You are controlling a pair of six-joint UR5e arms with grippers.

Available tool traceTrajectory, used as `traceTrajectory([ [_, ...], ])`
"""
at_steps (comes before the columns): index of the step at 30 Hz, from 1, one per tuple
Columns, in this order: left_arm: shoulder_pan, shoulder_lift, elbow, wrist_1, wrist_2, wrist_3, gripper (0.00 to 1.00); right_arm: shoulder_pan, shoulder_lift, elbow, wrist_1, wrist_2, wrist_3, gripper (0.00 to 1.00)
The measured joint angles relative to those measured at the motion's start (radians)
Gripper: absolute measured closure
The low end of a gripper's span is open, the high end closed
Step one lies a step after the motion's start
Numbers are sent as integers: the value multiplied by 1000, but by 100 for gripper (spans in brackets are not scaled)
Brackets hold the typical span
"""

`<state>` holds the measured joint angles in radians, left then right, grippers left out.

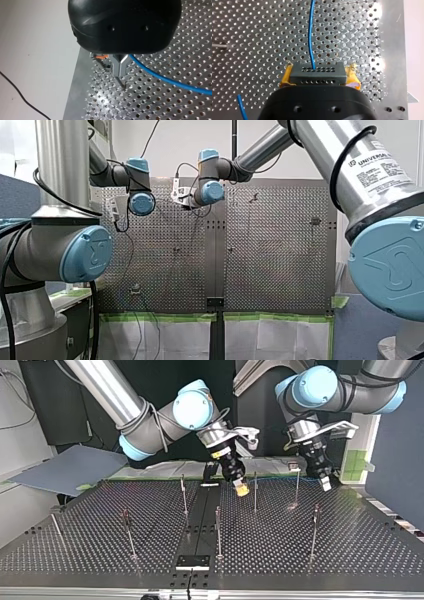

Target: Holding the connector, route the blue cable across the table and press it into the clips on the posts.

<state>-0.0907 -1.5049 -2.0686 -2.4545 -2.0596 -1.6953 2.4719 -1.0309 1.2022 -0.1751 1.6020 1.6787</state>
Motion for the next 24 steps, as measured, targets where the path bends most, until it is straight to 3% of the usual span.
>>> traceTrajectory([
  [15,31,-3,51,-14,53,-16,100,1,61,-136,47,-8,3,100],
  [24,56,-9,77,-17,76,-22,100,-6,73,-212,57,-22,19,100],
])
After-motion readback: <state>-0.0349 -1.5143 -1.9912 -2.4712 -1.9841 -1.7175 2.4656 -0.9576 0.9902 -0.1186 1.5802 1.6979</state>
